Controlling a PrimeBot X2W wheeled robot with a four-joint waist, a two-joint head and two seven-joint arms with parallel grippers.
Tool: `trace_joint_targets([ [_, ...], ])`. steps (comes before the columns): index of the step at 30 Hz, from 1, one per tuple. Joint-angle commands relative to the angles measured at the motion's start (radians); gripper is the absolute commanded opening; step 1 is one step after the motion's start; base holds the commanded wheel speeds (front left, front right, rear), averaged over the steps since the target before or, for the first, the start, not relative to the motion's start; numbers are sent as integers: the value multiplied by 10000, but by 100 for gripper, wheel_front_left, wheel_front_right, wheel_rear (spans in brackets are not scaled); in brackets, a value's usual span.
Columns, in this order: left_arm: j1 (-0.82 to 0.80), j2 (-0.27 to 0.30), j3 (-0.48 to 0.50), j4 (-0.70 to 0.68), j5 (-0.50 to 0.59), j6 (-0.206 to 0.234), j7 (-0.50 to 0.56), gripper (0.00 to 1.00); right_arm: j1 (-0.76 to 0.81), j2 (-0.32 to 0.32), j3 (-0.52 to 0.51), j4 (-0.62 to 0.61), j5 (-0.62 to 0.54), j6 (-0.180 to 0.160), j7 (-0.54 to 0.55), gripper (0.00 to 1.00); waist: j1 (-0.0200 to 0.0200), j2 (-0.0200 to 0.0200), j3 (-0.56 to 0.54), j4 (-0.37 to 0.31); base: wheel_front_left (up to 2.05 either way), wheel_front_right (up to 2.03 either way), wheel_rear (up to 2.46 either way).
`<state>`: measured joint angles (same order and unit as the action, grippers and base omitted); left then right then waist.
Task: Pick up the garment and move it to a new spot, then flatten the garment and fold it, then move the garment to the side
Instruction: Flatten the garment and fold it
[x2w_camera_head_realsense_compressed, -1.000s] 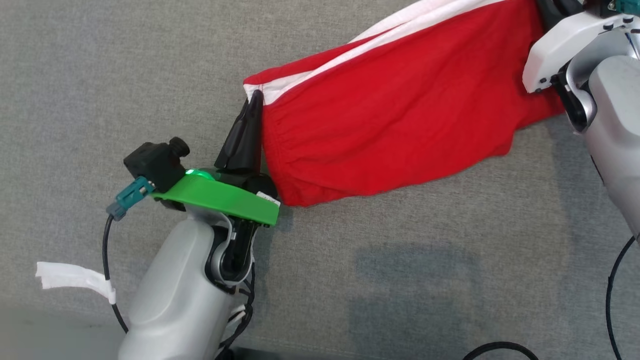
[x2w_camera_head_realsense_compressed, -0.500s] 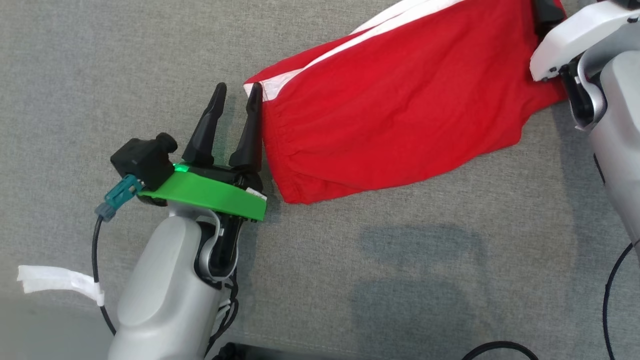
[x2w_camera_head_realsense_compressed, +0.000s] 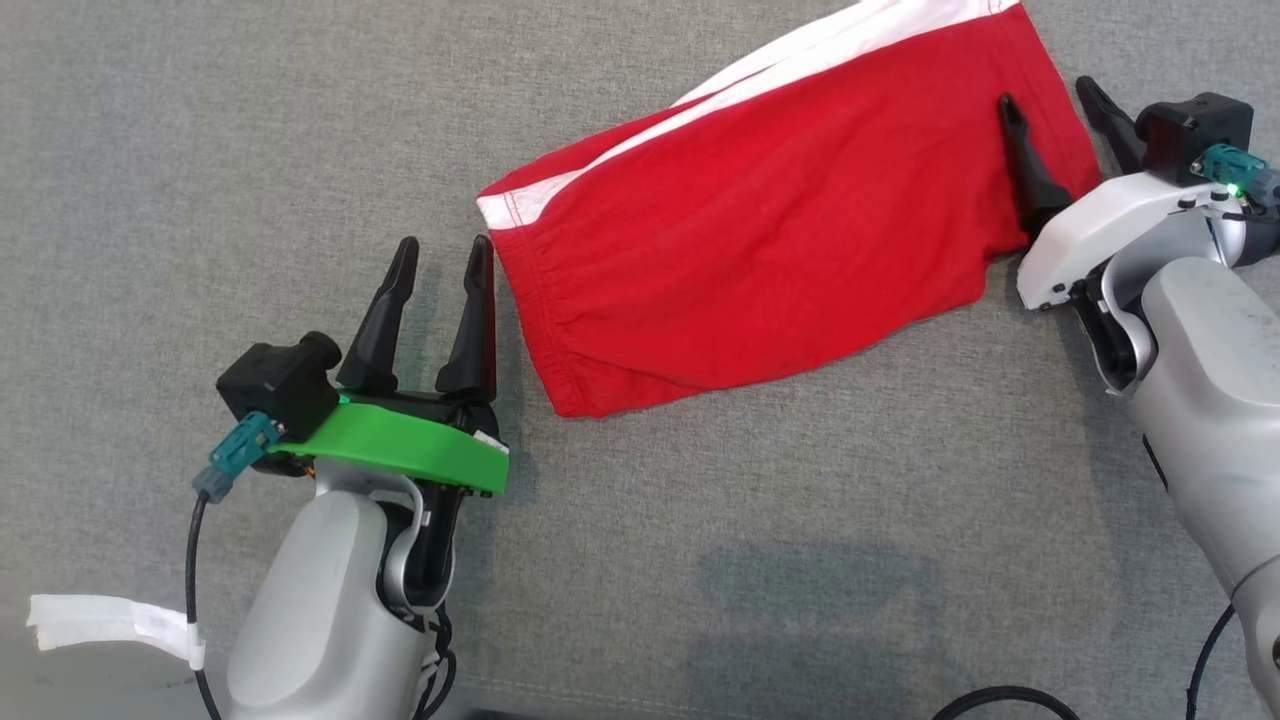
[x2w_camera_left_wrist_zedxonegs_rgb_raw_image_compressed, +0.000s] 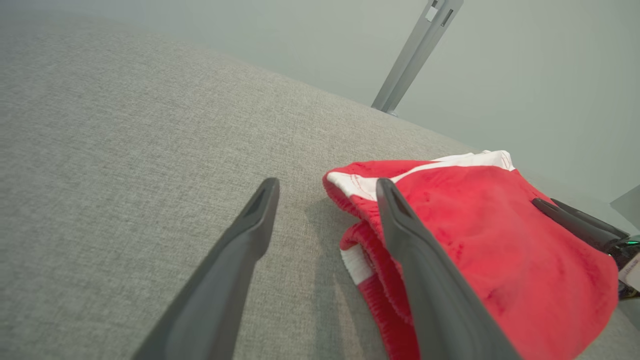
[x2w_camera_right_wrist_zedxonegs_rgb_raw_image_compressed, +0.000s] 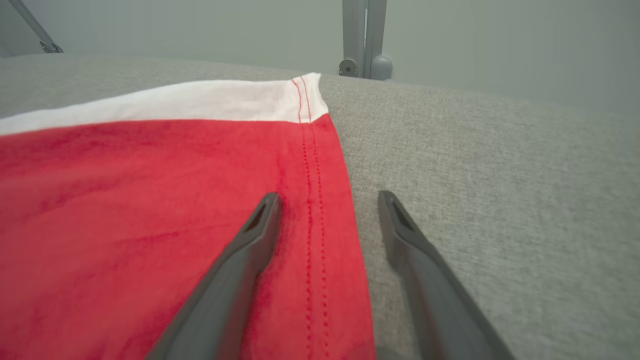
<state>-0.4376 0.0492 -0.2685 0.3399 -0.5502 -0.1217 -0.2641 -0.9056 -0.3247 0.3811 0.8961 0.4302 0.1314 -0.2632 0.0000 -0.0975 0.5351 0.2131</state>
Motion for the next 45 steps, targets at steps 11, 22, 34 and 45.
trace_joint_targets([
  [11, 427, 33, 160, 125, 316, 70, 6, 100, 386, 625, 523, 1577, 740, -9, 86, 0, 0, 1, -420, 140, 0, 0, 0],
  [22, 1585, 28, 642, 651, 874, -15, 6, 100, 1775, 596, -306, 850, 1821, -19, 2, 0, 0, 1, -2166, -576, 0, 0, 0],
  [34, 2714, 32, 922, 744, 1239, -94, 6, 100, 3909, 529, -1395, -265, 1811, -18, -3, 0, 0, 1, -3323, -1203, 0, 0, 0],
  [45, 2908, 32, 864, 792, 1175, -100, 6, 100, 3613, 1107, -866, -2438, 979, -15, -2, 0, 0, 1, -3346, -1146, 0, 0, 0],
])
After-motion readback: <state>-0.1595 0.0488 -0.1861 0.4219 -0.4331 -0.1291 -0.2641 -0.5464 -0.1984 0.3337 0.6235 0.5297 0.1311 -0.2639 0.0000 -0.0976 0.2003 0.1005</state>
